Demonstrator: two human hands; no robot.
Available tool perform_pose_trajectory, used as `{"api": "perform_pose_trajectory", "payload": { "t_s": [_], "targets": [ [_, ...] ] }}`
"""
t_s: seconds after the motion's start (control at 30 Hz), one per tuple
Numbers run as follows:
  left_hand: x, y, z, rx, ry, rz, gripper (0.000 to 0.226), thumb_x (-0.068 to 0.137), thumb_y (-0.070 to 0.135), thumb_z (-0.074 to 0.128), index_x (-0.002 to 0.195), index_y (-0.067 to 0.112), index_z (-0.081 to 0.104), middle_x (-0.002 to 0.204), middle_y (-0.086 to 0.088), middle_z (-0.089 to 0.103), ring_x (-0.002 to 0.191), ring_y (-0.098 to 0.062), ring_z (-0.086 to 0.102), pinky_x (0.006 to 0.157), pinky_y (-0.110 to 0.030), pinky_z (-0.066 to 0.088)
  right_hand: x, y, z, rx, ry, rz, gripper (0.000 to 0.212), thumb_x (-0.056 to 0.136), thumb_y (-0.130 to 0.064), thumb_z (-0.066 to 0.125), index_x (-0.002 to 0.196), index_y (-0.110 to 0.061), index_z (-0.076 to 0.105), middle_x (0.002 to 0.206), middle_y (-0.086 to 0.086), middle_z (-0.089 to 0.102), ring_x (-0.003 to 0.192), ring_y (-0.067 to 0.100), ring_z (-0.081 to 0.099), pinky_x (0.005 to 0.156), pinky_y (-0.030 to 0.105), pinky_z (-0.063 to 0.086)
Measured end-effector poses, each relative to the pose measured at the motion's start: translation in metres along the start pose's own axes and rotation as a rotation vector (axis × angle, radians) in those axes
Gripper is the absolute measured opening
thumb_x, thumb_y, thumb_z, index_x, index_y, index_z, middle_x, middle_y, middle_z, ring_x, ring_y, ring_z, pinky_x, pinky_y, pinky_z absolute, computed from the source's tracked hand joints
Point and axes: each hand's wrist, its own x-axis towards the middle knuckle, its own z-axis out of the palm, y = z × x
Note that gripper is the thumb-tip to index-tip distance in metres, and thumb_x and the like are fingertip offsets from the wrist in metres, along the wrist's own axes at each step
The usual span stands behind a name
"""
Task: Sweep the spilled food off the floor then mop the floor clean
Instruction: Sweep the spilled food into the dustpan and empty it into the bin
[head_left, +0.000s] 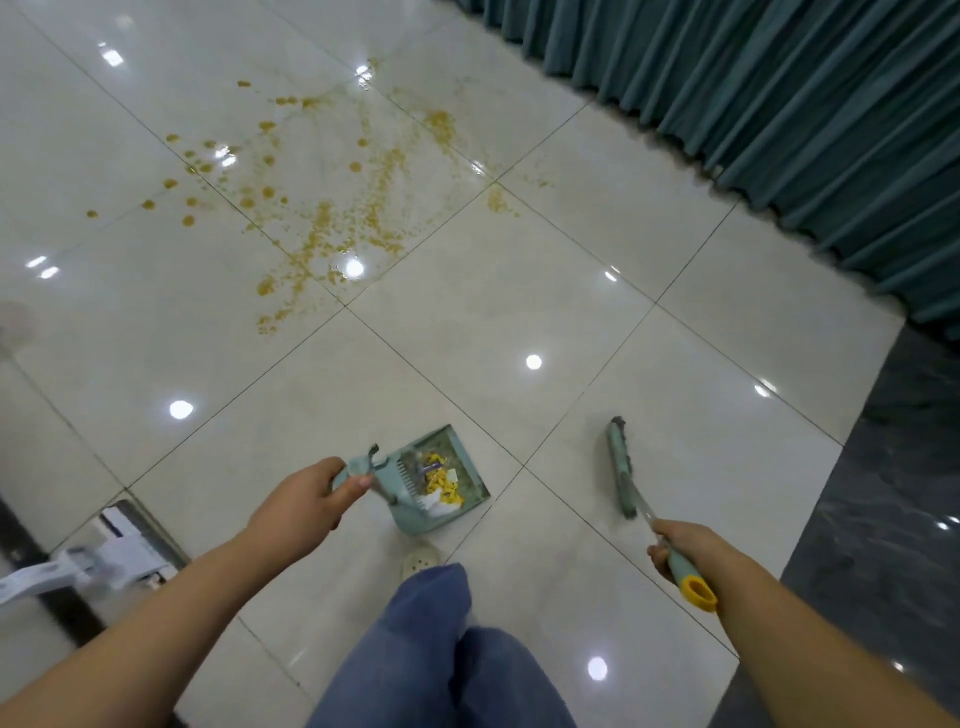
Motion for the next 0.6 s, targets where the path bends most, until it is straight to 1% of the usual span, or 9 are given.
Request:
{"api": "perform_pose_trajectory", "payload": {
  "t_s": [0.07, 0.13, 0.2, 0.23, 0.3, 0.4, 0.43, 0.5, 0.6],
  "targets": [
    [0.000, 0.003, 0.009, -0.031, 0.013, -0.008, 0.039, 0.093, 0.045, 0.048, 0.067, 0.015, 0.045, 0.052, 0.000, 0.055, 0.049, -0.017, 0.050, 0.055, -0.031, 0.042, 0.006, 0.007, 0.004, -0.059, -0.005, 0.003, 0.020, 0.099, -0.009, 0.048, 0.082, 0.003, 0.045, 0.068, 0.016, 0.044, 0.021, 0.010, 0.039, 0.029, 0.014, 0.040],
    [0.000, 0.008, 0.019, -0.060, 0.034, -0.017, 0.040, 0.093, 0.045, 0.047, 0.066, 0.015, 0.045, 0.052, 0.000, 0.055, 0.048, -0.017, 0.049, 0.053, -0.030, 0.040, 0.009, 0.017, 0.011, -0.130, -0.016, -0.005, 0.016, 0.098, -0.007, 0.048, 0.088, 0.005, 0.047, 0.067, 0.014, 0.043, 0.025, 0.012, 0.041, 0.031, 0.014, 0.040],
    [0.000, 0.015, 0.029, -0.072, 0.043, -0.019, 0.041, 0.093, 0.046, 0.047, 0.066, 0.015, 0.045, 0.052, 0.000, 0.055, 0.048, -0.017, 0.049, 0.052, -0.030, 0.039, 0.007, 0.031, 0.019, -0.243, -0.029, -0.028, 0.010, 0.097, -0.005, 0.046, 0.099, 0.004, 0.049, 0.064, 0.013, 0.044, 0.038, 0.015, 0.042, 0.033, 0.014, 0.038],
    [0.000, 0.019, 0.034, -0.073, 0.046, -0.016, 0.041, 0.093, 0.046, 0.047, 0.067, 0.015, 0.045, 0.052, 0.000, 0.055, 0.049, -0.017, 0.049, 0.052, -0.030, 0.039, 0.005, 0.040, 0.022, -0.314, -0.046, -0.040, 0.011, 0.097, -0.004, 0.044, 0.102, 0.002, 0.051, 0.063, 0.012, 0.044, 0.043, 0.016, 0.041, 0.034, 0.016, 0.039],
    [-0.001, 0.028, 0.042, -0.067, 0.052, -0.009, 0.041, 0.093, 0.045, 0.047, 0.067, 0.014, 0.045, 0.054, -0.001, 0.055, 0.051, -0.018, 0.050, 0.054, -0.031, 0.039, -0.002, 0.055, 0.025, -0.428, -0.111, -0.063, 0.014, 0.096, -0.003, 0.041, 0.102, 0.000, 0.053, 0.060, 0.012, 0.045, 0.047, 0.017, 0.041, 0.038, 0.019, 0.039],
    [-0.005, 0.038, 0.050, -0.052, 0.061, -0.012, 0.043, 0.093, 0.048, 0.045, 0.070, 0.012, 0.047, 0.056, -0.003, 0.055, 0.052, -0.020, 0.049, 0.055, -0.033, 0.041, -0.017, 0.071, 0.027, -0.545, -0.222, -0.074, 0.015, 0.096, -0.003, 0.040, 0.099, -0.003, 0.055, 0.061, 0.011, 0.045, 0.047, 0.016, 0.040, 0.040, 0.021, 0.039],
    [-0.007, 0.042, 0.052, -0.051, 0.068, -0.015, 0.044, 0.093, 0.048, 0.044, 0.072, 0.010, 0.049, 0.057, -0.004, 0.055, 0.051, -0.020, 0.049, 0.055, -0.032, 0.041, -0.021, 0.075, 0.026, -0.564, -0.260, -0.072, 0.015, 0.095, -0.004, 0.041, 0.098, -0.004, 0.056, 0.061, 0.010, 0.045, 0.047, 0.016, 0.040, 0.041, 0.021, 0.039],
    [-0.015, 0.047, 0.056, -0.070, 0.077, -0.029, 0.045, 0.094, 0.047, 0.045, 0.079, 0.006, 0.053, 0.059, -0.006, 0.056, 0.049, -0.021, 0.047, 0.050, -0.029, 0.041, -0.029, 0.085, 0.021, -0.546, -0.321, -0.062, 0.014, 0.095, -0.003, 0.042, 0.094, -0.006, 0.055, 0.061, 0.010, 0.044, 0.046, 0.015, 0.039, 0.040, 0.019, 0.038],
    [-0.031, 0.053, 0.063, -0.153, 0.048, -0.052, 0.042, 0.096, 0.042, 0.046, 0.086, 0.003, 0.057, 0.065, -0.011, 0.060, 0.046, -0.021, 0.044, 0.042, -0.024, 0.037, -0.036, 0.106, 0.000, -0.436, -0.358, -0.070, 0.014, 0.093, -0.002, 0.044, 0.100, -0.008, 0.054, 0.061, 0.010, 0.042, 0.043, 0.013, 0.037, 0.038, 0.017, 0.034]
  ]
}}
